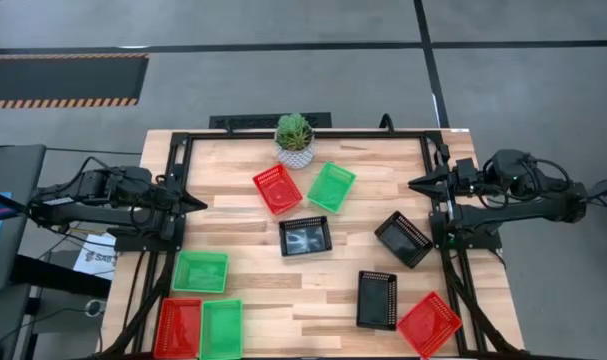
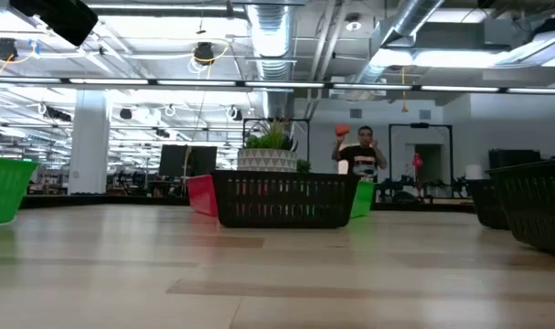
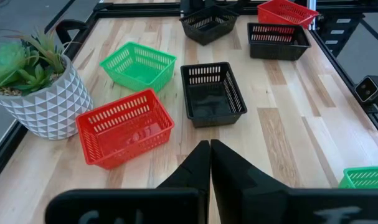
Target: Stack baskets by color
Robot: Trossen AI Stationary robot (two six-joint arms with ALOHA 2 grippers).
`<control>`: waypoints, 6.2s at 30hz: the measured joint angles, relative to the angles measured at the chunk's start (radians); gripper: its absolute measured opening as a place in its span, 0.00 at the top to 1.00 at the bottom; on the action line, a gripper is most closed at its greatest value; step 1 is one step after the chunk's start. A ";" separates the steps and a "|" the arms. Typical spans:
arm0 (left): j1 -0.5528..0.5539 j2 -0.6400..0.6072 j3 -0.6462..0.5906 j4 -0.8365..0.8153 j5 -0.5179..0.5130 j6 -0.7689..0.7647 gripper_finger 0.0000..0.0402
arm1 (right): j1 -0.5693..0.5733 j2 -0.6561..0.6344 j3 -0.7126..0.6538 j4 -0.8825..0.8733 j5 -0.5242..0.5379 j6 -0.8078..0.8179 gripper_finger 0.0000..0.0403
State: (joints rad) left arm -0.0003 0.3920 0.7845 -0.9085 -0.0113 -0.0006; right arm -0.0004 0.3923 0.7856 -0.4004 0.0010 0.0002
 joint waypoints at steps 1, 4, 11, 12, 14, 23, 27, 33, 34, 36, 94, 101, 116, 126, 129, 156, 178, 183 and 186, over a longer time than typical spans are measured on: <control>0.000 0.000 0.000 0.000 0.000 0.000 1.00 | 0.000 0.000 0.000 0.000 0.000 0.000 0.85; 0.000 0.000 0.000 0.000 0.000 0.000 1.00 | 0.000 0.000 0.000 0.000 0.000 0.000 0.85; 0.000 0.000 0.000 -0.001 -0.058 0.141 1.00 | 0.000 0.000 0.000 0.000 0.000 0.000 0.85; 0.000 0.000 0.000 -0.001 -0.059 0.145 1.00 | 0.000 0.000 0.000 0.000 0.000 0.000 0.85; 0.000 0.000 0.000 -0.001 -0.059 0.143 1.00 | 0.000 0.000 0.000 0.000 0.000 0.000 0.85; 0.000 0.000 0.000 -0.001 -0.061 0.126 1.00 | 0.000 0.000 0.000 0.000 0.000 0.000 0.85; 0.000 0.000 0.000 -0.001 -0.061 0.125 1.00 | 0.000 0.000 0.000 0.000 0.000 0.000 0.85; 0.000 0.000 0.000 0.000 -0.061 0.124 1.00 | 0.000 0.000 0.000 0.000 0.000 0.000 0.85; 0.000 0.000 0.000 0.003 -0.064 0.124 1.00 | 0.000 0.000 0.000 0.000 0.000 0.000 0.85; 0.000 0.000 0.000 0.003 -0.084 0.118 1.00 | 0.000 0.000 0.000 0.000 0.000 0.000 0.85; 0.000 0.001 0.000 0.017 -0.182 -0.388 1.00 | -0.001 0.007 0.000 0.038 0.002 0.297 0.85; 0.000 0.001 0.000 0.017 -0.217 -0.473 1.00 | -0.001 0.007 0.000 0.039 0.002 0.296 0.85; 0.000 0.001 0.000 0.179 -0.321 -0.478 0.96 | -0.001 0.006 0.000 0.043 0.106 0.350 0.85; 0.000 0.022 -0.001 0.560 -0.256 -0.475 0.70 | -0.002 0.007 0.000 0.067 0.164 0.350 0.68; 0.000 0.032 -0.001 0.644 -0.303 -0.474 0.64 | -0.002 0.015 0.000 0.126 0.179 0.348 0.57; 0.000 0.324 0.345 0.274 -0.259 -0.645 0.57 | -0.079 0.422 0.495 -0.435 0.342 0.426 0.42; 0.000 0.481 0.554 -0.223 -0.235 -0.719 0.57 | -0.020 0.761 0.533 -0.992 0.257 0.780 0.42; 0.000 0.479 0.554 -0.223 -0.217 -0.701 0.57 | 0.059 0.803 0.512 -1.027 0.248 0.871 0.42; 0.000 0.480 0.554 -0.222 -0.217 -0.678 0.57 | 0.106 0.806 0.488 -1.034 0.230 0.937 0.42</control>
State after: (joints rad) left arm -0.0006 0.8721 1.3380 -1.1303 -0.2283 -0.6786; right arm 0.1051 1.1979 1.2733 -1.4342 0.2314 0.9377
